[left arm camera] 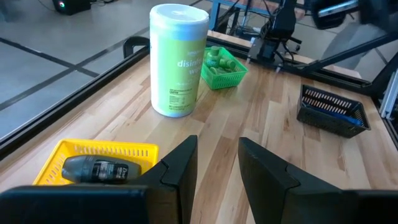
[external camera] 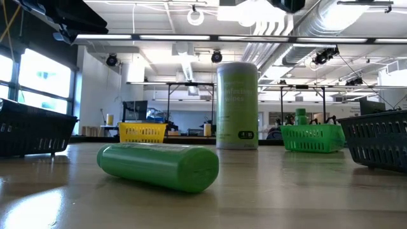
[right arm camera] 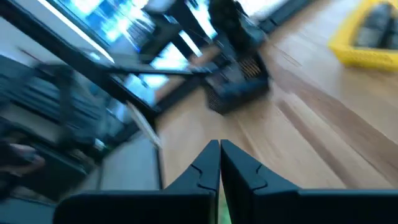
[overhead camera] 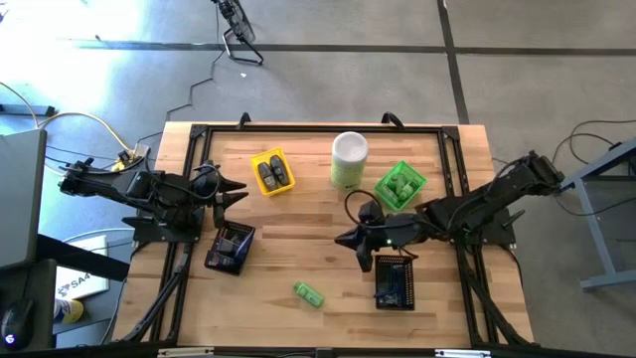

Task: Pick & Place Travel size toiletries
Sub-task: Put the shampoo bottle bottle into the green bin

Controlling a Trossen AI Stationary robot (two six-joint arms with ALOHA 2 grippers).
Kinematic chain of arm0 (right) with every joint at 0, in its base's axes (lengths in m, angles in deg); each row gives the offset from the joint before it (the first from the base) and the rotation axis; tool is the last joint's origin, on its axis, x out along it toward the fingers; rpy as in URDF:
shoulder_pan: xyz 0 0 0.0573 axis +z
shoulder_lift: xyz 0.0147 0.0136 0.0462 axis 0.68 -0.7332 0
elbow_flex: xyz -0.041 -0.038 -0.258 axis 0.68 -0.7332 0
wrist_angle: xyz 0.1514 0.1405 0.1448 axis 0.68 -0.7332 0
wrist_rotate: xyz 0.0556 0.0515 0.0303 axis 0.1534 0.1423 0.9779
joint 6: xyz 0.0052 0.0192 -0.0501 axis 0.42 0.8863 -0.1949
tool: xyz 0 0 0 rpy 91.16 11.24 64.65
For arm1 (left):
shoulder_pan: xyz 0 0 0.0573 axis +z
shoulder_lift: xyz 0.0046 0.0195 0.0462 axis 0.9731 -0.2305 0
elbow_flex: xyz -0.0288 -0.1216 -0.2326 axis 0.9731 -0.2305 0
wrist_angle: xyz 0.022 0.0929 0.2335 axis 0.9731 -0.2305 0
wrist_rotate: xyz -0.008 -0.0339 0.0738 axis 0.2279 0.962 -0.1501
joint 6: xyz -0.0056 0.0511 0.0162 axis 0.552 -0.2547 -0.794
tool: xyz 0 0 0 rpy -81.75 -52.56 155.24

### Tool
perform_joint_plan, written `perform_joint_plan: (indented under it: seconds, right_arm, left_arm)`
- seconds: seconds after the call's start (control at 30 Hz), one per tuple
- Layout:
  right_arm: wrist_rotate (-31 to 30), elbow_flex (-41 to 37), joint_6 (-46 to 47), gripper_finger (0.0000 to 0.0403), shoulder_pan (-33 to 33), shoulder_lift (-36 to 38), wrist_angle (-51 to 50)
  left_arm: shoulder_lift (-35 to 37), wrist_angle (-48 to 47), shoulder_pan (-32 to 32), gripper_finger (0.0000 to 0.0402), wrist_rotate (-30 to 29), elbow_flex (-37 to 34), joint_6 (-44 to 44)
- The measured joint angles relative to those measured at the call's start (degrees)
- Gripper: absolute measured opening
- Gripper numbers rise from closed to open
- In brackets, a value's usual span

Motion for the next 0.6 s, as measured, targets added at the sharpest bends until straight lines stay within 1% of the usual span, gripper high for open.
perform_joint_plan:
  seconds: [0.07, 0.13, 0.2, 0.27, 0.47, 0.6]
  right_arm:
    - [-2.65, 0.00, -0.60, 0.0003, 1.15, 0.00, 3.85]
    - [-7.08, 0.02, -1.22, 0.0003, 2.27, -0.43, 6.66]
    - [-10.97, 0.94, -1.28, 0.0003, 3.07, -1.29, 7.47]
    - [-13.40, 3.24, -1.33, 0.0003, 3.80, -2.98, 7.17]
    - [-14.03, 13.73, -4.80, 0.0003, 3.95, -12.16, 6.66]
    - [-14.37, 21.81, -3.89, 0.0003, 3.89, -18.58, 1.82]
  left_arm:
    - [0.00, 0.00, 0.00, 0.0113, 0.00, 0.00, -0.02]
    - [-0.02, 0.00, 0.00, 0.0113, 0.00, 0.00, -0.02]
    - [0.00, -0.06, 0.00, 0.0113, 0.00, 0.00, 0.00]
    - [0.00, -0.46, 0.00, 0.0113, 0.00, 0.00, -0.02]
    - [0.00, -4.69, 0.00, 0.0113, 0.00, 0.00, -0.01]
    - [-0.02, -7.05, 0.00, 0.0113, 0.01, 0.00, 0.00]
